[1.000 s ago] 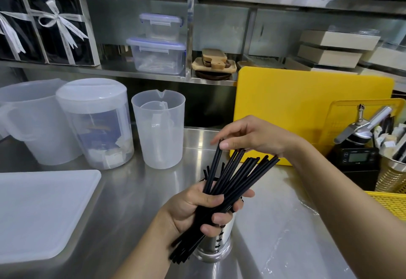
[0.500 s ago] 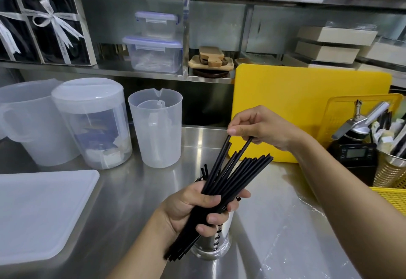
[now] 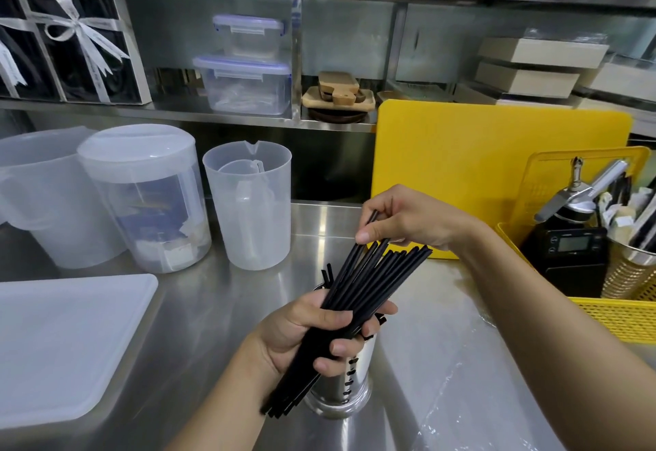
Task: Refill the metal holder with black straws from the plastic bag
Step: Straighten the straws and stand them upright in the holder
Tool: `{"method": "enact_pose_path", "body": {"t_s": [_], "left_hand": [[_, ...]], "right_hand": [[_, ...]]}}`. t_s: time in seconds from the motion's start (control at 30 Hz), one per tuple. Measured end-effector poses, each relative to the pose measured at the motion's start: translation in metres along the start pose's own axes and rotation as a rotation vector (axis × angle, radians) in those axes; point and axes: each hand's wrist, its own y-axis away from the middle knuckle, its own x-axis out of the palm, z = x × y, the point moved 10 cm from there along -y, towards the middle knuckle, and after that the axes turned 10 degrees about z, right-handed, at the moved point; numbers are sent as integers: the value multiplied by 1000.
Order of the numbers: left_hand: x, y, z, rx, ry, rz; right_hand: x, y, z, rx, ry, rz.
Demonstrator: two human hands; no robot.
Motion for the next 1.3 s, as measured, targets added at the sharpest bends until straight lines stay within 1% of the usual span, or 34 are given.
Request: {"method": "enact_pose_path", "body": {"t_s": [0.13,0.23,0.33,0.4,0.47,0.5,0.57,0.6,0.63,0.7,0.77,0.83,0.9,1.0,1.07,1.13,1.2,1.3], "left_hand": [[-2,5,-7,8,-50,-21],[-6,14,-13,8,-79,-50],[-13,23,-20,13,-74,-123],[-19,29,-25,35,-57,-206],[-26,31,-33,98,-53,-315],[-31,32,-40,147,-58,-379],[-41,32,-54,245,-46,-524],[-46,32,-58,282,4,-591],[-50,31,-62,318,77,-657],[-58,31,-70,413,170,-784],[-62,32,-83,505,132,-892],[-62,27,-96,560,81,-894],[-58,22,-109,604,50,-841],[-59,27,-118,671,83,-833],[-61,31,-120,731,163,-833],[-63,32,-119,762,206,-831],[-63,36,-122,814,149,-879],[-53,45,-130,935,-21,-989]], "right_hand": [[-27,11,0,-33,-83,-118],[-55,25,-5,-24,-112,-211],[-80,43,-14,-38,-165,-319],[-95,55,-22,-72,-249,-436],[-108,66,-32,-103,-274,-624],[-111,71,-35,-112,-240,-741],[-108,82,-31,-103,-40,-987],[-101,84,-26,-95,85,-1079],[-89,84,-19,-93,194,-1133],[-60,73,-3,-133,380,-1145],[-30,56,14,-199,616,-1128],[-6,43,24,-291,764,-1106],[11,34,27,-390,811,-1047],[28,29,26,-487,826,-976],[29,28,18,-473,713,-951],[25,27,6,-413,466,-921],[21,24,-16,-292,77,-879],[29,17,-58,-101,-729,-900]]}}
